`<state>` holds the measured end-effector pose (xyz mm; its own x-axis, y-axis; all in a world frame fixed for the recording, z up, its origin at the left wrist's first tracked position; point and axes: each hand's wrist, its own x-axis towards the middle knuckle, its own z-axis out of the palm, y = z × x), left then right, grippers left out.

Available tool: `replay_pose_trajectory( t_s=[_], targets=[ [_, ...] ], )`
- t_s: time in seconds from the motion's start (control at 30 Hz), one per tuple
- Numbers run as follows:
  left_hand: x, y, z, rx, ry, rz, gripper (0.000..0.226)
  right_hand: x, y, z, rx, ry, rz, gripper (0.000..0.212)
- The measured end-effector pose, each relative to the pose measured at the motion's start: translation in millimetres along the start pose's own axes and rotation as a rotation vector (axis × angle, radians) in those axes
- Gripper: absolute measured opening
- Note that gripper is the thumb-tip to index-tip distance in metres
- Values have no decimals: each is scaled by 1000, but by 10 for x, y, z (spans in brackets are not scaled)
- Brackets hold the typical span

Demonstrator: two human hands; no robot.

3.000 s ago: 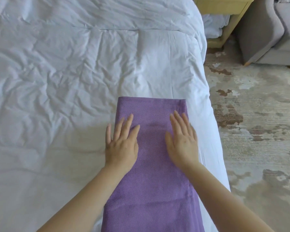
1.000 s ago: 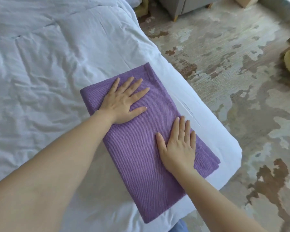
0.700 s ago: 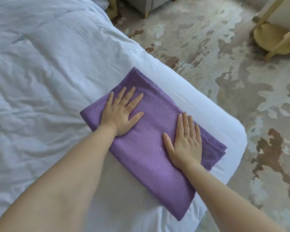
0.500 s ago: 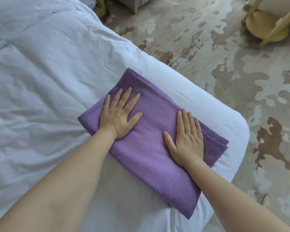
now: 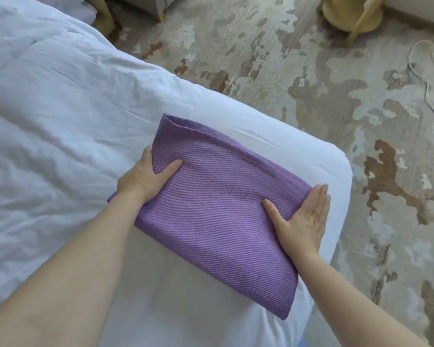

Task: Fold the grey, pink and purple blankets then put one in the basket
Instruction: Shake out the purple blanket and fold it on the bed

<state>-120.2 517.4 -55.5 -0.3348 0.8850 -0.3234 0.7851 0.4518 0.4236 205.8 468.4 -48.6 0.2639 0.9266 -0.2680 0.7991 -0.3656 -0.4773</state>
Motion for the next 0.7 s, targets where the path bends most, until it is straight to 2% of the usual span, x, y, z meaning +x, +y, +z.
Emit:
replay_pose_trajectory(
  t_s=[0.17, 0.23, 0.37, 0.47, 0.57, 0.7],
  targets=[
    [42, -55, 95, -89, -38, -77, 103, 17, 75, 119, 414, 5, 185, 136],
    [101, -63, 53, -190, -96, -115, 99, 49, 90, 145, 464, 16, 206, 135],
    [134, -24, -42, -364, -218, -124, 73, 130, 122, 112, 505, 12, 225, 132],
    [84, 27, -110, -456, -222, -177, 74, 198, 135, 14, 547, 17, 253, 127],
    [-85, 59, -230, -548, -173, -257, 80, 267, 111, -125, 526, 8, 187, 122],
    [-523, 46, -454, -649, -124, -413, 79, 431, -42, -395, 439, -61, 13, 114]
  ],
)
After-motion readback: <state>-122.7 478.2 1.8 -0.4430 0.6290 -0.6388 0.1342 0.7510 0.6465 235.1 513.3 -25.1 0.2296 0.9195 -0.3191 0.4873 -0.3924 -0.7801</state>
